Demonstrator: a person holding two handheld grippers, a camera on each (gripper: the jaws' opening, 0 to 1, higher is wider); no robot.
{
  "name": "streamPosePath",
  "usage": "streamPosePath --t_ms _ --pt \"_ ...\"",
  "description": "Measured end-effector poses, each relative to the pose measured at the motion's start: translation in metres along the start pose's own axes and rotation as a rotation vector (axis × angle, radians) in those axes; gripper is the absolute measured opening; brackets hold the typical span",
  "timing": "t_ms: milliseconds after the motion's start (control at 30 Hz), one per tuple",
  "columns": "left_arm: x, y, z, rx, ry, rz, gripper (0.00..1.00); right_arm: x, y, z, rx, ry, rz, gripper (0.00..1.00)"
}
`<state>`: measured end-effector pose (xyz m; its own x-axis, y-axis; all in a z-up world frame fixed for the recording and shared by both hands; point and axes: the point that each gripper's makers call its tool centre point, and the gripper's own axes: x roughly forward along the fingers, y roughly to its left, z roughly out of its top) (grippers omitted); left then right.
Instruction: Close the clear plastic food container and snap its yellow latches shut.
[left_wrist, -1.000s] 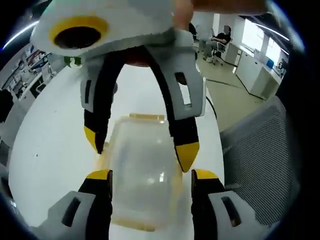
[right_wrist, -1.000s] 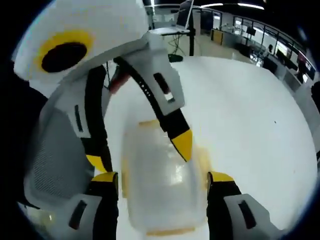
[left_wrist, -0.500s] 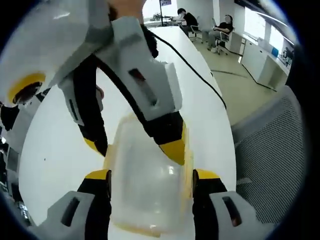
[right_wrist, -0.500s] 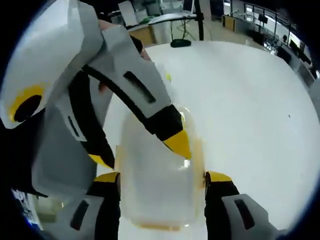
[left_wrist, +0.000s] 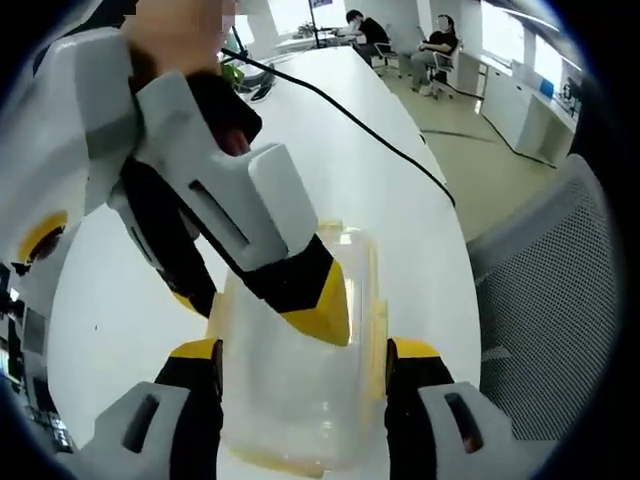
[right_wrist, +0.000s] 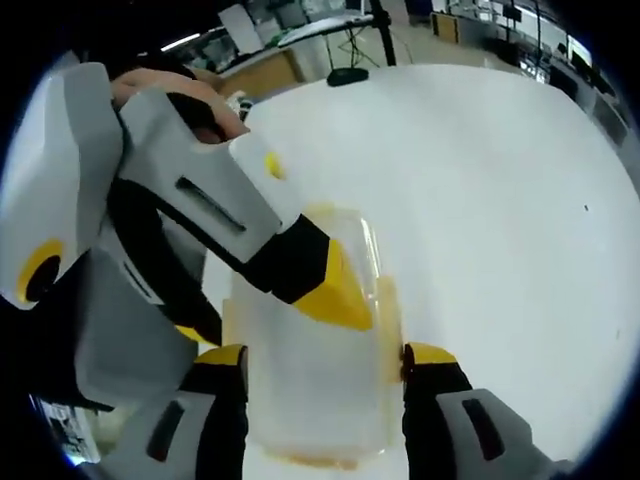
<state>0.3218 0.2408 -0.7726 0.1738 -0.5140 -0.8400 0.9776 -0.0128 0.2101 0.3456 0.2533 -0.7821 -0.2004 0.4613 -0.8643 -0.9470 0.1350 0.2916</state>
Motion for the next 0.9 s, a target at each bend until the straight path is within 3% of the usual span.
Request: streamPosePath --t_ms 300,900 --pt "0.0012 -0.0003 0.0001 -0.002 0.003 0.012 0.64 -0.003 -0.0065 0.0024 0.061 -0.046 -0.002 0.52" --pt "0.0017 0.0013 0.0015 -0.004 0.008 0.028 0.63 -0.0029 -0.0048 0.0031 0.057 0.004 -0.025 0.52"
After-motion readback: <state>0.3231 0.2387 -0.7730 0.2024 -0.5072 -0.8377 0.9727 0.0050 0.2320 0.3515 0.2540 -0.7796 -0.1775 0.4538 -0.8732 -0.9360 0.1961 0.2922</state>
